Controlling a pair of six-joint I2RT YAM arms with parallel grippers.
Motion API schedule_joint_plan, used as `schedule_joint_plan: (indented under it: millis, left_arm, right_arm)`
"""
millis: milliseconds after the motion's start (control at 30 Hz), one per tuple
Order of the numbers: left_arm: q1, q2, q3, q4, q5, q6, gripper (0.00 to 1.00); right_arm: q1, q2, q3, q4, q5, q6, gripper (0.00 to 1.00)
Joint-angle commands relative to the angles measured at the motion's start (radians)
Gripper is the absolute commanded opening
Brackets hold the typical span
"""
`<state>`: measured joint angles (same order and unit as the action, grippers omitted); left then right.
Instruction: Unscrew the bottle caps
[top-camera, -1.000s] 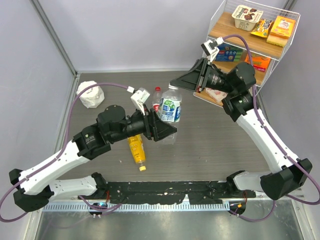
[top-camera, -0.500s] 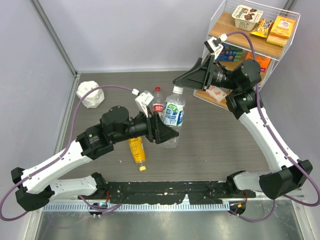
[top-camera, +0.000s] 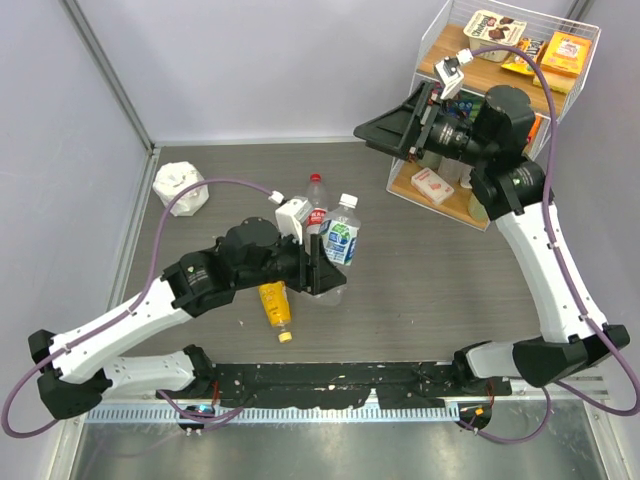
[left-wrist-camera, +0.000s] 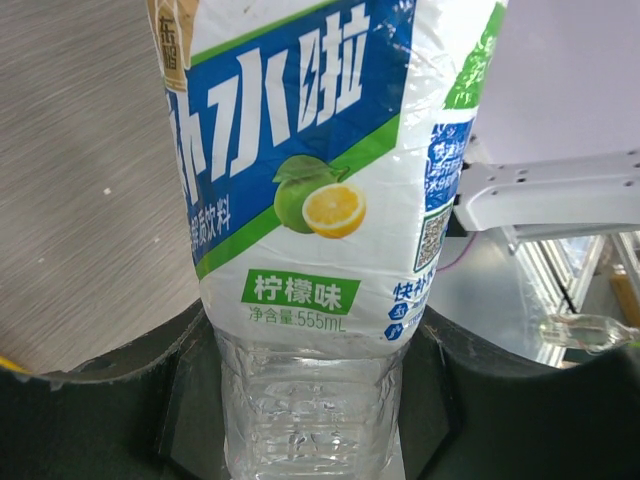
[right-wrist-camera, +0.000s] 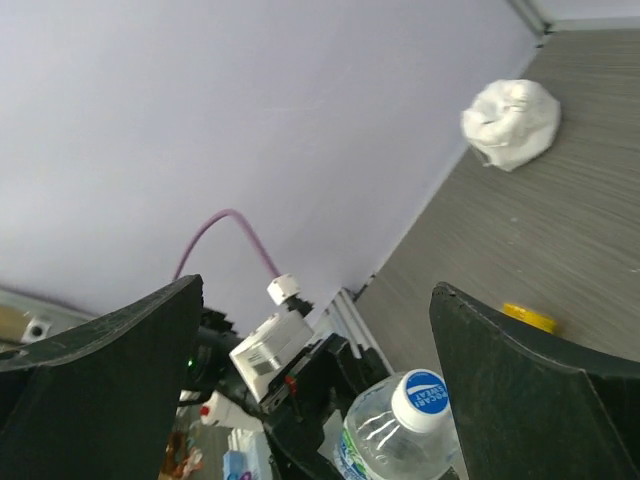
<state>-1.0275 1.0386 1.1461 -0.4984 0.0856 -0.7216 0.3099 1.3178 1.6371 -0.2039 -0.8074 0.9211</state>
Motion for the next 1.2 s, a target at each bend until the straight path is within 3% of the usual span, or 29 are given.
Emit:
schedule_joint_plan:
  millis: [0, 133, 400, 600, 667, 867, 1167]
  left_arm:
    - [0.0, 0.029, 0.073, -0.115, -0.078, 0.031, 0.01]
    - [0.0, 0.078, 0.121, -0.196, -0.162, 0.039, 0.0]
    - [0.0, 0.182, 0.233, -0.33, -0.308, 0.03, 0.0]
    - [-0.002, 0.274, 0.314, -0.391, -0.316, 0.039, 0.0]
    - [-0.002, 0.288, 0.323, -0.393, -0.304, 0.04, 0.0]
    - [-0.002, 0.284, 0.328, -0.387, -0.3, 0.044, 0.0]
    - [-0.002, 0.264, 0.319, -0.388, -0.302, 0.04, 0.0]
  right_arm:
    - [-0.003, 0.063, 0.17, -0.405, 0.203, -0.198, 0.99]
    - [0.003, 0.155, 0.305, -0.676, 0.31, -0.261, 0.99]
    - [0.103, 0.245, 0.408, -0.888, 0.49, -0.262, 0.99]
    - [0.256, 0.274, 0.409, -0.894, 0.583, -0.219, 0.99]
    - [0.273, 0.282, 0.397, -0.891, 0.609, -0.203, 0.94]
    - [0.278, 0.27, 0.336, -0.83, 0.625, -0.159, 0.77]
    - [0.278, 0.275, 0.299, -0.803, 0.622, -0.145, 0.7]
